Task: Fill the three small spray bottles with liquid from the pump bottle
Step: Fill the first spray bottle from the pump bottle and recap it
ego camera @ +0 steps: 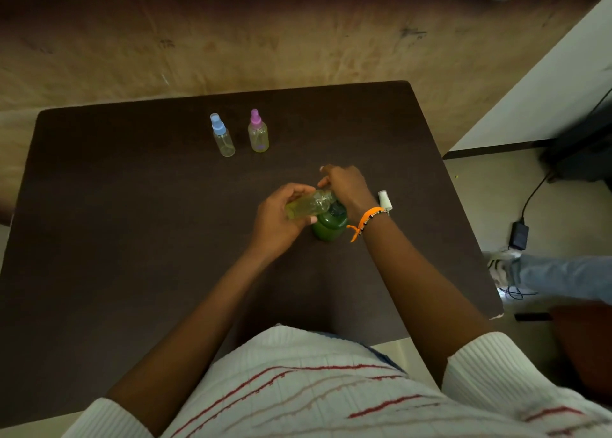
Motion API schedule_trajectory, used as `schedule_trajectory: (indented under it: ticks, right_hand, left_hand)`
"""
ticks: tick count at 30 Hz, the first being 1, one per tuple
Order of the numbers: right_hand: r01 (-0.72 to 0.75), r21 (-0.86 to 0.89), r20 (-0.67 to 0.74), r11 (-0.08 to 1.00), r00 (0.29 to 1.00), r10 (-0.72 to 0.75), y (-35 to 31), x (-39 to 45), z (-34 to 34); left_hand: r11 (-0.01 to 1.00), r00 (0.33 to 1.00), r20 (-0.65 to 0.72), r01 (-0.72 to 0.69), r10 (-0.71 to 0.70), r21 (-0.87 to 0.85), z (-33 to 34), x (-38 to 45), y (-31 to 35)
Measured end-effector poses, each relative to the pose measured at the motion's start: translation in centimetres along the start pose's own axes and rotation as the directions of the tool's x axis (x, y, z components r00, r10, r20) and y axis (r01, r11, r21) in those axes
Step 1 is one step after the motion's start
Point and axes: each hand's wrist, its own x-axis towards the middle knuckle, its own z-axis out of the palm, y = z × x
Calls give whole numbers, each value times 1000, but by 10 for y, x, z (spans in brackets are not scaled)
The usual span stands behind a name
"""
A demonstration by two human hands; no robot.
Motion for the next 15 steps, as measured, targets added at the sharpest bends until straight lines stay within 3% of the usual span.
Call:
schedule_trajectory:
  ticks: [5,12,15]
  right_hand:
    - [83,-154,-155,985,982,-107,5,-3,1]
    - [-25,13,46,1000,999,24,-4,3,2]
    - [37,-70,-99,997,994,-44,1,0,3]
  left_hand:
    - [999,1000,-2,24,-24,21,3,2,-5]
    - [1000,1000,-5,13,-13,1,-2,3,-1]
    - [1000,1000,0,25,-25,15,0,4,-3]
